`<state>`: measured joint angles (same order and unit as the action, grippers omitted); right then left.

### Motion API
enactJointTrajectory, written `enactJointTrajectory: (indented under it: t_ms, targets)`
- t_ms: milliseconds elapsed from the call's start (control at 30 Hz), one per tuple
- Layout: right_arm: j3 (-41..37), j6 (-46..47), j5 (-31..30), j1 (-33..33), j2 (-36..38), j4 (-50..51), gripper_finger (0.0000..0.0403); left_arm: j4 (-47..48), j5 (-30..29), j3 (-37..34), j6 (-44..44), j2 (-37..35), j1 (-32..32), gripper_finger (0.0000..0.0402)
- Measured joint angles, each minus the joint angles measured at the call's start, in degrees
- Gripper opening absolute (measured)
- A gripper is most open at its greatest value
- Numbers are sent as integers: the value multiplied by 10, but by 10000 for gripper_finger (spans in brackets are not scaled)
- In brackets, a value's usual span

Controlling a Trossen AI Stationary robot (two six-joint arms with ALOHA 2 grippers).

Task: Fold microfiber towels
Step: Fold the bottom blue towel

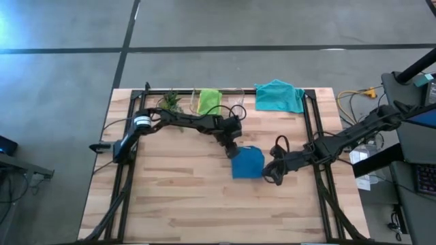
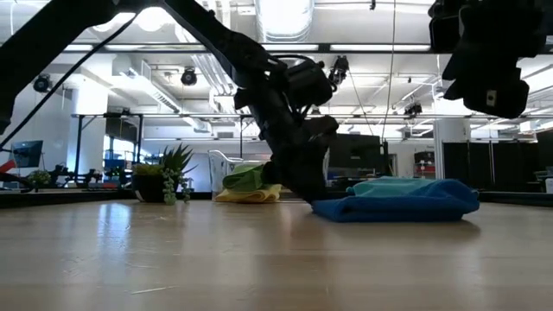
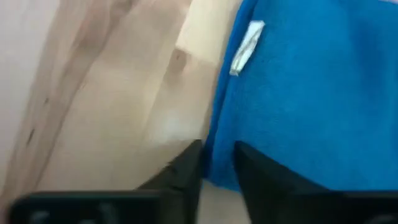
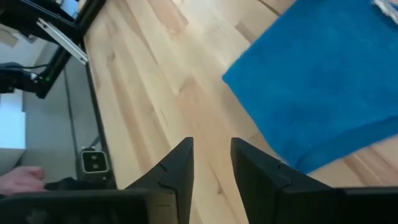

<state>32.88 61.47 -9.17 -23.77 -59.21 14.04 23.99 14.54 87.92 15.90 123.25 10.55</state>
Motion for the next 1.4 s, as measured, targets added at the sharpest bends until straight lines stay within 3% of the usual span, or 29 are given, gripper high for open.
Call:
enactJointTrajectory:
  t_ms: [67,133,333,467,700,867,1200,1400]
  targets:
    - [0,-3,0,0,-10,1,101,14,1,-1,-7,-5,0,28]
    - [1,-12,-3,1,-23,-1,100,15,-1,-1,-12,-12,-1,10]
    - [1,-124,-88,13,-89,-1,100,48,-28,-2,-14,-48,-3,21]
    - [1,-198,-99,53,-149,-18,100,69,-62,-2,-31,-78,-6,22]
    - [1,-253,-19,149,-268,-94,100,74,-78,-3,-30,-87,-7,22]
    - [21,-246,54,173,-314,-102,100,106,-94,-5,-30,-87,-6,22]
    - [45,-193,66,158,-230,2,100,116,-151,-76,-43,-87,4,22]
    - [51,-217,47,157,-163,6,100,110,-122,-97,-52,-100,-4,22]
